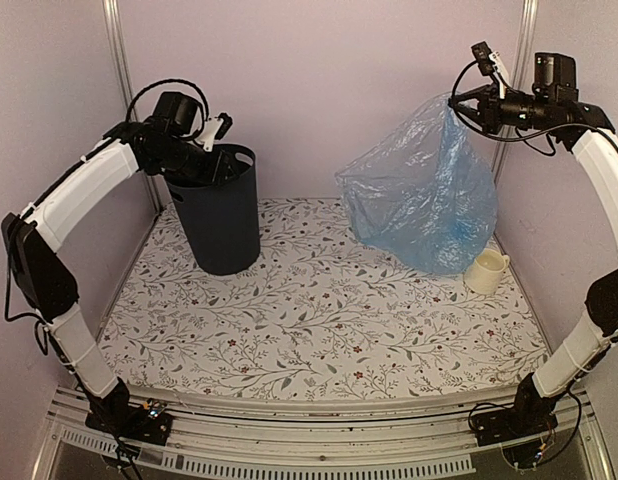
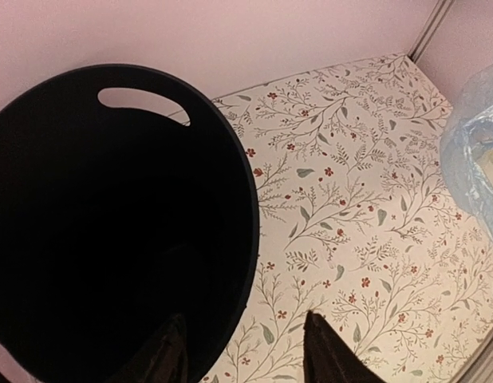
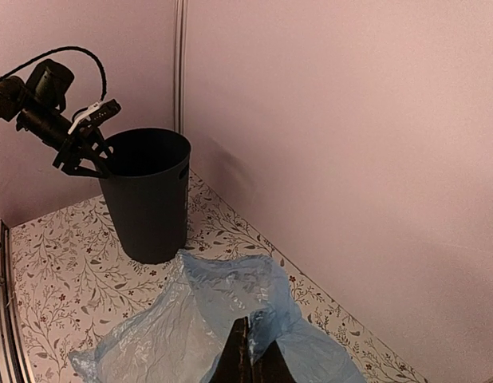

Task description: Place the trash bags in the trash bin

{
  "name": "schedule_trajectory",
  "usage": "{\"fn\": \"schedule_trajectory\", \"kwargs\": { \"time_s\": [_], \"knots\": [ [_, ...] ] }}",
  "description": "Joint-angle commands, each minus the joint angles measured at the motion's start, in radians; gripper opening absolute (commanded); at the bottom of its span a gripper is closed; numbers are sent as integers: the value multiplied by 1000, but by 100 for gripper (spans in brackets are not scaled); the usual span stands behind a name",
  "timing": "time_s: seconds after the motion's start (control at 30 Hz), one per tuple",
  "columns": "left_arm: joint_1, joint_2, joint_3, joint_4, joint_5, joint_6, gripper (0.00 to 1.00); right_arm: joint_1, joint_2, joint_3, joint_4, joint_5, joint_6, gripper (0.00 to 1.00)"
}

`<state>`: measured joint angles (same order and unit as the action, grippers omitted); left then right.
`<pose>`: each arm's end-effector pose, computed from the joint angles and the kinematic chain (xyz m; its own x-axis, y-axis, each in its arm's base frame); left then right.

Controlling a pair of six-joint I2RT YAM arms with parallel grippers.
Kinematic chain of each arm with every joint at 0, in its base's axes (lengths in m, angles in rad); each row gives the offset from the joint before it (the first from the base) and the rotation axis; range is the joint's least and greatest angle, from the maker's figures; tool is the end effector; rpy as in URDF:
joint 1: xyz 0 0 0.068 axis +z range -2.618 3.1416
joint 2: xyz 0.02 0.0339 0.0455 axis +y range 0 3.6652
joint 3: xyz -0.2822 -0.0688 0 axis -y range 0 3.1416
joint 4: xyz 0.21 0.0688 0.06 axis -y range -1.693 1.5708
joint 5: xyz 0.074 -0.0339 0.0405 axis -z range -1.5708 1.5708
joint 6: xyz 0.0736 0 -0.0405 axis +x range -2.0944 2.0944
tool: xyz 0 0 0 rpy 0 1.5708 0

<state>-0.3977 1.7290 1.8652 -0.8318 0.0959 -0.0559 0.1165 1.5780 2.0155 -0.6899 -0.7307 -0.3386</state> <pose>0.3452 -0.1527 0.3858 -0.6152 0.1981 -0.7630 0.4196 0.9017 -0.1042 0.3037 0.0850 0.5068 0.0080 -0.2481 -0.9687 -0.7695 0.6172 -0.1644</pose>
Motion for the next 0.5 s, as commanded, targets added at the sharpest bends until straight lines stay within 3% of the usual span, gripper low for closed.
{"fn": "schedule_trajectory", "kwargs": {
  "time_s": [0.0,0.47],
  "knots": [
    [13,29,1,-7,41,5,48,-5,-25,-23,-8,10,-13,2],
    [11,65,17,-18,84,4,27,-5,-32,-45,-7,-4,-14,2]
  ]
}}
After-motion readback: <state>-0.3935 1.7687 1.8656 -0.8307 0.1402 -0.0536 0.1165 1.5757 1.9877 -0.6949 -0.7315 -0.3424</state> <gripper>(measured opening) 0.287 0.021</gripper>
